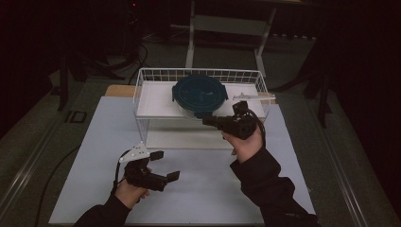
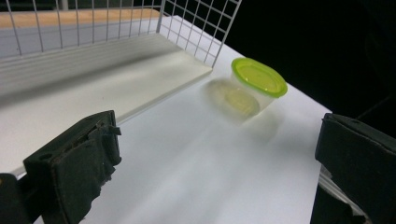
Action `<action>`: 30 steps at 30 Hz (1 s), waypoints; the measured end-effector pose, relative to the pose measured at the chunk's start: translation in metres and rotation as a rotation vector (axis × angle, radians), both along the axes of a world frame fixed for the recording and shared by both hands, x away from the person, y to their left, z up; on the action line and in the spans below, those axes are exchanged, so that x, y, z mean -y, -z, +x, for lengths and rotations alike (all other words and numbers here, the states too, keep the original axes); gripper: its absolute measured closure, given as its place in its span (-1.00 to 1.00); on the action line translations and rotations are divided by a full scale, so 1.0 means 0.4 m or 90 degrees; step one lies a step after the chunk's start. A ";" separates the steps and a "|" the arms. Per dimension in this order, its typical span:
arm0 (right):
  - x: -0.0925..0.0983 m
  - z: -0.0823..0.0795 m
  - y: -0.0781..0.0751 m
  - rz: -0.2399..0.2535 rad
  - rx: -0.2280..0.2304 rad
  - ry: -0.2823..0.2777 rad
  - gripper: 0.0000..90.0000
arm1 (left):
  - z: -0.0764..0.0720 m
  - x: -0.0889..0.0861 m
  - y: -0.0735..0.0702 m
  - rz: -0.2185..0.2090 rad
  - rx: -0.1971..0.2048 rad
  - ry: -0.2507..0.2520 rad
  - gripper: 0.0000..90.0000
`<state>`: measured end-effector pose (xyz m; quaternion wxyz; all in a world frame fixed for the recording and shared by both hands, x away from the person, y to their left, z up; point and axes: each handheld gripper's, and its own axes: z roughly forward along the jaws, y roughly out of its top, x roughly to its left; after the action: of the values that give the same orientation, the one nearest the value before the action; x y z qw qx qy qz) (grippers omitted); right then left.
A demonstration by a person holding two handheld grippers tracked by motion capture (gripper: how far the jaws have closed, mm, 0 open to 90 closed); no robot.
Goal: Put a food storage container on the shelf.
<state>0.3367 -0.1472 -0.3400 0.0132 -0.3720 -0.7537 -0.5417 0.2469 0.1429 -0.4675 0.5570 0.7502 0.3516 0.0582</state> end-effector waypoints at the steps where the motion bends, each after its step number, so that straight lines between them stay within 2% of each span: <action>1: 0.000 0.006 0.000 0.003 -0.002 0.004 1.00 | -0.001 0.000 0.003 -0.001 -0.003 -0.001 -1.00; 9: -0.012 0.046 -0.006 0.001 -0.011 0.020 1.00 | 0.003 0.002 0.016 0.002 -0.002 -0.009 -1.00; 10: -0.014 0.049 -0.007 -0.002 -0.010 0.023 1.00 | 0.003 0.003 0.016 0.009 0.001 -0.006 -1.00; 20: -0.023 0.081 -0.005 -0.015 -0.021 0.037 1.00 | -0.003 -0.003 0.009 0.003 0.007 -0.007 -1.00; 22: -0.025 0.084 -0.002 -0.026 -0.023 0.042 1.00 | -0.005 -0.004 0.008 0.002 0.010 -0.006 -1.00; 30: -0.019 0.076 0.004 -0.012 -0.025 0.039 0.99 | -0.009 -0.006 0.005 0.005 0.009 -0.002 -1.00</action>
<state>0.3672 -0.1397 -0.3417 0.0075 -0.4053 -0.7468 -0.5272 0.2434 0.1453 -0.4695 0.5566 0.7514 0.3482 0.0658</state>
